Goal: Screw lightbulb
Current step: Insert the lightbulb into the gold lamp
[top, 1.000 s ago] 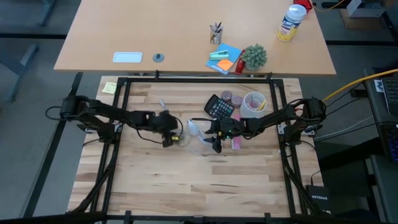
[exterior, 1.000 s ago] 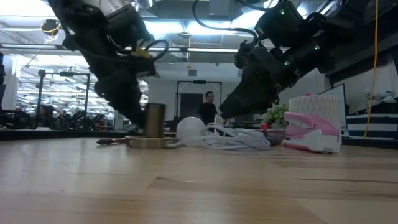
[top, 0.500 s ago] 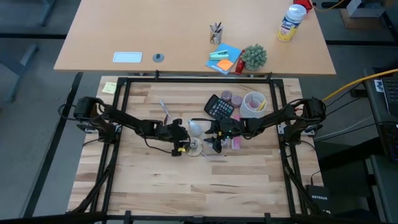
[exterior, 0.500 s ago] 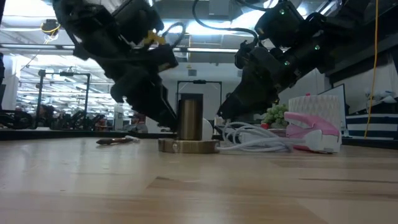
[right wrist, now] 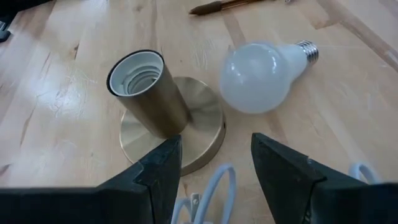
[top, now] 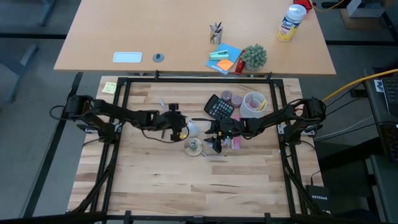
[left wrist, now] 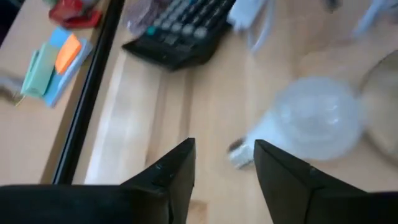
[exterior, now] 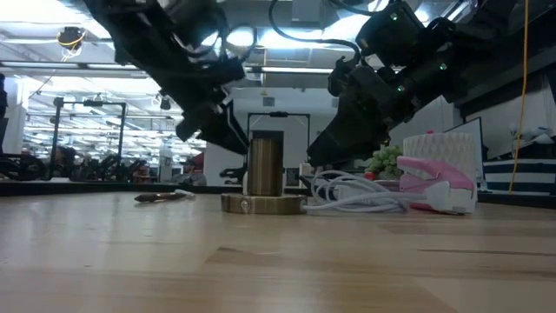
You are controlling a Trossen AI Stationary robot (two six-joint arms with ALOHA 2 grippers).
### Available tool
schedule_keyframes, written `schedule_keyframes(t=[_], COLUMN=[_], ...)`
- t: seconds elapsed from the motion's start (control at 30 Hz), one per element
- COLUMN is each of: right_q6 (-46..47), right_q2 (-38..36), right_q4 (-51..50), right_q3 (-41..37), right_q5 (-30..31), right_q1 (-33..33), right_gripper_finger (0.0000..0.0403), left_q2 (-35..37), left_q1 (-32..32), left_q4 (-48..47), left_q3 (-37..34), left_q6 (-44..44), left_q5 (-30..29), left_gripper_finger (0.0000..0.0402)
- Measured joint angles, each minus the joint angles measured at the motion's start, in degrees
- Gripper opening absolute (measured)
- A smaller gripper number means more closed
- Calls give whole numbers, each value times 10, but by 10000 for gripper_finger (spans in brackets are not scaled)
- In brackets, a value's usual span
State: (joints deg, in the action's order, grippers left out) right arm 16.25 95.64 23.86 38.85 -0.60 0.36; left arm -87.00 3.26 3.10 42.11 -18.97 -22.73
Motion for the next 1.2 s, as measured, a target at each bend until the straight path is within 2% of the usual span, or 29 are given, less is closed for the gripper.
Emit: schedule_keyframes(t=[0.23,0.47,0.63,0.83,1.1,1.2], right_q6=[3,4,4,4,4,4], right_q2=[0,0,0,0,0,0], right_q4=[0,0,0,0,0,0], right_q3=[0,0,0,0,0,0], right_q5=[0,0,0,0,0,21], right_q1=[0,0,0,0,0,0], right_gripper_finger=[198,198,198,198,198,198], left_q2=[0,-21,-59,-91,-103,-109], left_q1=[41,44,44,44,44,44], left_q4=[-40,-35,-26,78,63,65], left_q3=[0,0,0,0,20,32], left_q6=[-109,-257,-325,-342,-365,-357], left_q5=[49,113,119,119,144,145], left_gripper_finger=[197,202,202,203,201,200])
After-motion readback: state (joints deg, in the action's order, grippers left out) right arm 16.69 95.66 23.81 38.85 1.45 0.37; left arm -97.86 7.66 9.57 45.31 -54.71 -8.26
